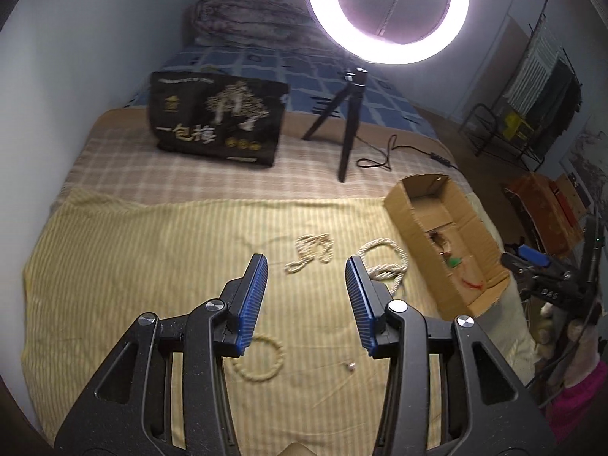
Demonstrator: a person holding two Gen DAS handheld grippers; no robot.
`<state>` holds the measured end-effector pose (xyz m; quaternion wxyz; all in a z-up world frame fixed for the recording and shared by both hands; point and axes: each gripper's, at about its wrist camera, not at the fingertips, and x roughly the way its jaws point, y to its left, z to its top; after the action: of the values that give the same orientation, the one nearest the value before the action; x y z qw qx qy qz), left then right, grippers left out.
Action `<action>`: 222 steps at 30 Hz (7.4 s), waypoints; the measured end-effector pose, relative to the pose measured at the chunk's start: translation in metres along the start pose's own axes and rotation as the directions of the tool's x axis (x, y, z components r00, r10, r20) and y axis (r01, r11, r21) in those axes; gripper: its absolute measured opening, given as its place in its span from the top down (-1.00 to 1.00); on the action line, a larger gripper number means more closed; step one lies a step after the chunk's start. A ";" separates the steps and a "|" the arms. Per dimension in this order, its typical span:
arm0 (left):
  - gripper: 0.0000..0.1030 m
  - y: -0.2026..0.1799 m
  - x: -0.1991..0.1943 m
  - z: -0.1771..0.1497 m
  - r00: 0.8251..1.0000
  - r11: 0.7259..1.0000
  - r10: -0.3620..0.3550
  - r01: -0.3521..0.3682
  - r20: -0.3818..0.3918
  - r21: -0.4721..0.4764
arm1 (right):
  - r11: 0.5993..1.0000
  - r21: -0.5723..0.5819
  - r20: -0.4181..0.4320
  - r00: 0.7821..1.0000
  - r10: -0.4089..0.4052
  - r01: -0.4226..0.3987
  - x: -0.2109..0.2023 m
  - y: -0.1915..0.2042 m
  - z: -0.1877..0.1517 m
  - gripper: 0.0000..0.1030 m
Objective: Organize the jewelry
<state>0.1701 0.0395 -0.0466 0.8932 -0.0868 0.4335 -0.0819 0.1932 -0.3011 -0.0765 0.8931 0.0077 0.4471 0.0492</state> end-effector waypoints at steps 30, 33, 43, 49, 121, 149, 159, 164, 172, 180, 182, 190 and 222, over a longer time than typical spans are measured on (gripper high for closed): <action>0.31 0.073 0.072 -0.087 0.959 0.985 -0.011 -0.038 -0.285 -0.166 | 0.937 -0.262 -0.224 0.959 0.175 -0.232 0.047 0.128 -0.087 0.05; 0.32 0.076 0.077 -0.087 0.955 0.984 -0.018 -0.036 -0.295 -0.176 | 0.932 -0.251 -0.261 0.945 0.197 -0.263 0.058 0.131 -0.090 0.26; 0.35 0.083 0.095 -0.088 0.942 0.973 -0.048 -0.030 -0.332 -0.228 | 0.922 -0.228 -0.316 0.920 0.232 -0.312 0.075 0.139 -0.090 0.43; 0.35 0.075 0.100 -0.085 0.943 0.980 -0.031 -0.036 -0.331 -0.195 | 0.918 -0.232 -0.321 0.916 0.240 -0.322 0.077 0.144 -0.089 0.46; 0.91 -0.123 0.046 -0.023 0.941 0.945 -0.324 0.327 -0.098 0.010 | 0.982 -0.099 -0.019 0.987 0.157 -0.158 -0.003 0.015 -0.022 0.86; 0.90 -0.226 0.109 -0.033 0.919 0.926 -0.332 0.360 -0.213 0.114 | 0.994 -0.002 -0.053 0.992 0.113 -0.113 0.031 -0.055 -0.013 0.86; 0.90 -0.225 0.109 -0.033 0.933 0.936 -0.291 0.324 -0.211 0.141 | 0.995 -0.015 -0.043 0.995 0.095 -0.096 0.031 -0.053 -0.012 0.77; 0.61 -0.223 0.106 -0.035 0.943 0.939 -0.267 0.301 -0.200 0.164 | 0.997 -0.012 -0.029 0.997 0.078 -0.079 0.029 -0.053 -0.012 0.22; 0.61 -0.213 0.101 -0.035 0.952 0.945 -0.241 0.274 -0.187 0.176 | 0.999 -0.011 -0.025 0.999 0.049 -0.049 0.026 -0.053 -0.011 -0.07; 0.60 -0.185 0.087 -0.032 0.968 0.954 -0.195 0.224 -0.155 0.201 | 0.999 -0.005 -0.005 0.999 -0.046 0.046 0.017 -0.050 -0.009 -0.49; 0.60 -0.172 0.084 -0.030 0.973 0.959 -0.178 0.205 -0.144 0.197 | 0.999 -0.005 0.000 0.999 -0.044 0.044 0.014 -0.049 -0.009 -0.49; 0.13 -0.113 0.075 -0.019 0.992 0.979 -0.087 0.101 -0.087 0.178 | 0.998 -0.010 0.010 0.998 -0.069 0.069 0.005 -0.035 -0.008 -0.50; 0.15 0.005 0.123 0.015 0.979 0.996 -0.091 0.094 -0.183 0.010 | 0.920 -0.228 -0.180 0.942 0.283 -0.320 0.058 0.119 -0.014 -0.08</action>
<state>0.2572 0.0186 -0.1319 0.8457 -0.0905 0.5082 -0.1350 0.2070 -0.1780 -0.1239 0.8339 -0.0411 0.4935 0.2437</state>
